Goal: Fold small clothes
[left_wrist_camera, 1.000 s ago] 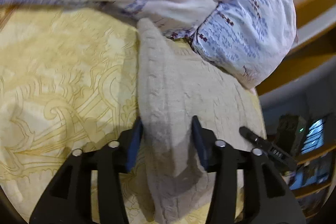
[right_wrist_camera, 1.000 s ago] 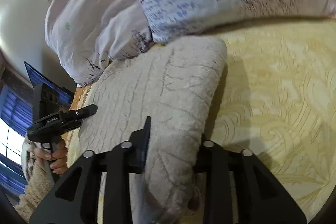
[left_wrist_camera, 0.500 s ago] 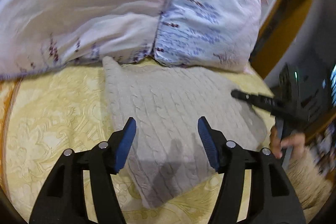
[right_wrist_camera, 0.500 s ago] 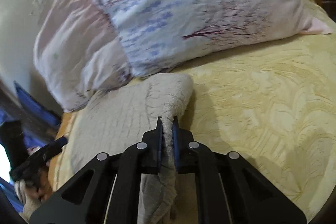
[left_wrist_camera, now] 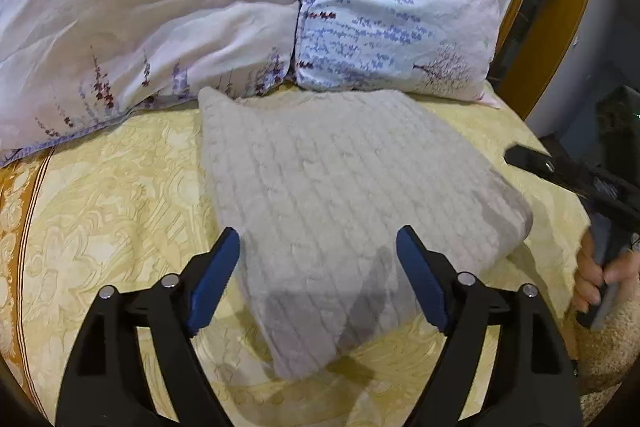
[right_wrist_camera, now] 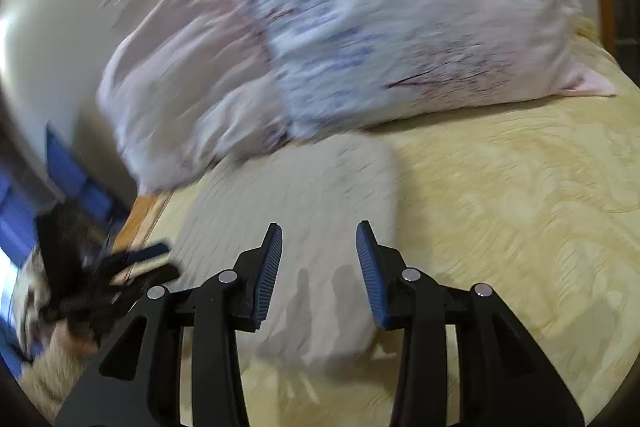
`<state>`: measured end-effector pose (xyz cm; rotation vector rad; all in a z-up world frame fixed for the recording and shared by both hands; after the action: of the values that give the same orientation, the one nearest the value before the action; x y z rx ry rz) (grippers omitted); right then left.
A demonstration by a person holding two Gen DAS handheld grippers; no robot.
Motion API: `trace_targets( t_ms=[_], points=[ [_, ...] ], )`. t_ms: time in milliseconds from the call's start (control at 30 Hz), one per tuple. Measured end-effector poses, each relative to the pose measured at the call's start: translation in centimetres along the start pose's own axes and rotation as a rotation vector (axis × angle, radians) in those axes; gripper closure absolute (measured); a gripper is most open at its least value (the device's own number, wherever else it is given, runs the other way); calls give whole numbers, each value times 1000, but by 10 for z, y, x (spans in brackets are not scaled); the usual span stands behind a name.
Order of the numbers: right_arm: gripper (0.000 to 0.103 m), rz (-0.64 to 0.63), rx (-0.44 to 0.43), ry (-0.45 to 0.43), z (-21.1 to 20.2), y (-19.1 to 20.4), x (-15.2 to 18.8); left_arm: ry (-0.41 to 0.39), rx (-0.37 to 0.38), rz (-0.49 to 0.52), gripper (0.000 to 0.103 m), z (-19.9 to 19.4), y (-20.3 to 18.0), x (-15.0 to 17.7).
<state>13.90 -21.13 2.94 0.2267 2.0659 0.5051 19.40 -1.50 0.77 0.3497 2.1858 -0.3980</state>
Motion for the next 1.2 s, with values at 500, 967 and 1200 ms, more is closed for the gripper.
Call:
trace_targets(
  t_ms=[500,967,1200],
  points=[
    [13,-15,129,-60,-31,7,29,-12,-177,-63,8,-29,8,32],
    [1,-82,313,44,-18,16,87,108,-341,-59,2,-30,-10,88],
    [1,-177,366,92,-10,25,102,115,-374,-69,2,-27,-13,94]
  ],
)
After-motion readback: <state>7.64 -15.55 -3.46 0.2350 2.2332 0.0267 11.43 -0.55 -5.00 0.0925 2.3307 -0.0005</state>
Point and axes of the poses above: each gripper's, at about its wrist camera, not at the fingertips, and z roughly the way its jaws point, y to its left, x to its underside, the point moved 5 cm from there along z, roughly the way its jaws point, and after that the axes turned 14 degrees about -y, right-handed, at the moved point
